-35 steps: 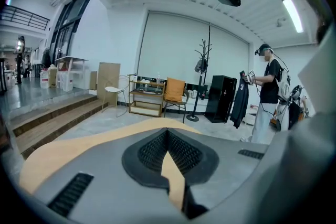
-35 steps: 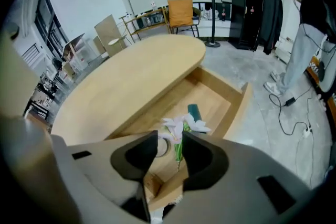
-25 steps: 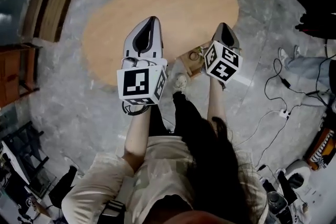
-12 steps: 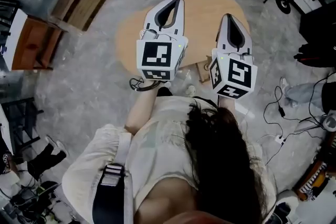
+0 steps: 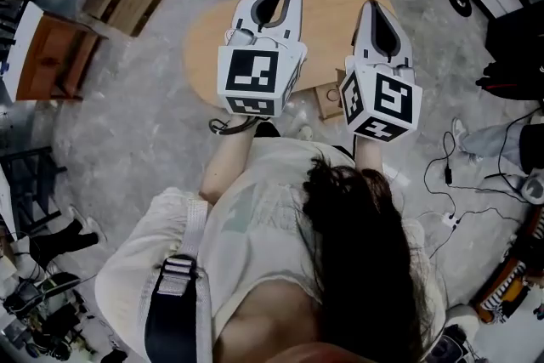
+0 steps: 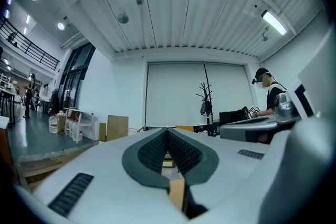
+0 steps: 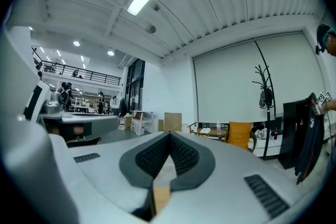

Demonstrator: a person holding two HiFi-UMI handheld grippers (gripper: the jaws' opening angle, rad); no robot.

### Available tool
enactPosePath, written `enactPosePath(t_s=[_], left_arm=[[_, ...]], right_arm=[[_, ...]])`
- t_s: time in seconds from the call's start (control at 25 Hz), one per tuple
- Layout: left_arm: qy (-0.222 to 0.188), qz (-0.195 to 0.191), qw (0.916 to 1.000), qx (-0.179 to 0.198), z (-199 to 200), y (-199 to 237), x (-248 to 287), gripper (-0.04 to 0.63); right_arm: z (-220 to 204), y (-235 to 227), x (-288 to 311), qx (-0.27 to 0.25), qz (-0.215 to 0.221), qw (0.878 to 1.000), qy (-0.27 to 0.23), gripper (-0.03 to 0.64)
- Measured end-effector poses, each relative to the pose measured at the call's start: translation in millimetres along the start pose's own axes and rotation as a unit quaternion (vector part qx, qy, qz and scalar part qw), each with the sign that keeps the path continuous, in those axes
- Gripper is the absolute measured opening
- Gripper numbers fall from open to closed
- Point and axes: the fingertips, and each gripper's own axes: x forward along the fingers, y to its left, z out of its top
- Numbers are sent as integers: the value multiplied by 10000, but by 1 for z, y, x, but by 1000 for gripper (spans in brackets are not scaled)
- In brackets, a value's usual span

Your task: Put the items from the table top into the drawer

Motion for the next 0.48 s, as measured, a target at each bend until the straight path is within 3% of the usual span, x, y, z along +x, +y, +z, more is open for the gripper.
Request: enactPosePath(t_s=[0.48], left_arm=[[-76, -170, 9998, -11, 3, -27, 11, 6]], right_arm=[[8, -25, -13, -43, -96, 9999, -132, 5]])
